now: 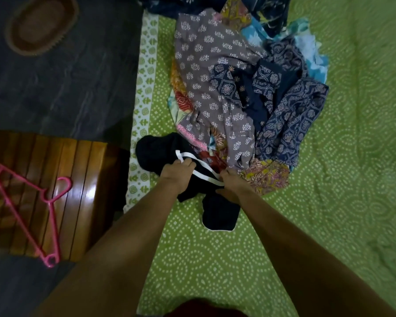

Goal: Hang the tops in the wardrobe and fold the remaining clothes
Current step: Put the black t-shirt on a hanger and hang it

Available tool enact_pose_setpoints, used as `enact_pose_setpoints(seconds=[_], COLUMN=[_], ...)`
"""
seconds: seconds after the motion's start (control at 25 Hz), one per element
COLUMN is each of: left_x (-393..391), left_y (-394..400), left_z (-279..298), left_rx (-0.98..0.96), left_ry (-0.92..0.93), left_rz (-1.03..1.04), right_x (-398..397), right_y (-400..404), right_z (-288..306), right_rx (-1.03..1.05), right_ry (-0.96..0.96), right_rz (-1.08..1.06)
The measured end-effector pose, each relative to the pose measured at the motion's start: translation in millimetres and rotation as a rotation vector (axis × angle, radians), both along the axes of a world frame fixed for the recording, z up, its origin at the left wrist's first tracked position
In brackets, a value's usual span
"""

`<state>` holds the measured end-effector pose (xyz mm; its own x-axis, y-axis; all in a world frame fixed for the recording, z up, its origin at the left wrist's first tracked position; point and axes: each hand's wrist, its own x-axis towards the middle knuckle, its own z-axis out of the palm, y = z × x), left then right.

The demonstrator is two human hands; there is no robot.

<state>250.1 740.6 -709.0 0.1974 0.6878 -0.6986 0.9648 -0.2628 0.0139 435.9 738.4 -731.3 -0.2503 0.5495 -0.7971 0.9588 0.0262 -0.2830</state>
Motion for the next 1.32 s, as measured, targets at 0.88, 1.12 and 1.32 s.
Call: enact_pose_setpoints(seconds=[0.88,1.12,1.32], left_x=[-35,-32,-38], left_y=[-97,-175,-243], left_z=[365,403,422], left_rx=[0.849,0.726,0.599], left_ry=[0.001,-0.302,-0.26], left_rz=[0.695,0.599,0.634], right_x=[41,35,45], right_y=[-88,-161,-230], right_z=[363,418,438], right_rx=[1.101,0.998,0.995], right_ry=[-0.295,-0.339,-0.178], right_rz=[0.064,-0.176,-0.46])
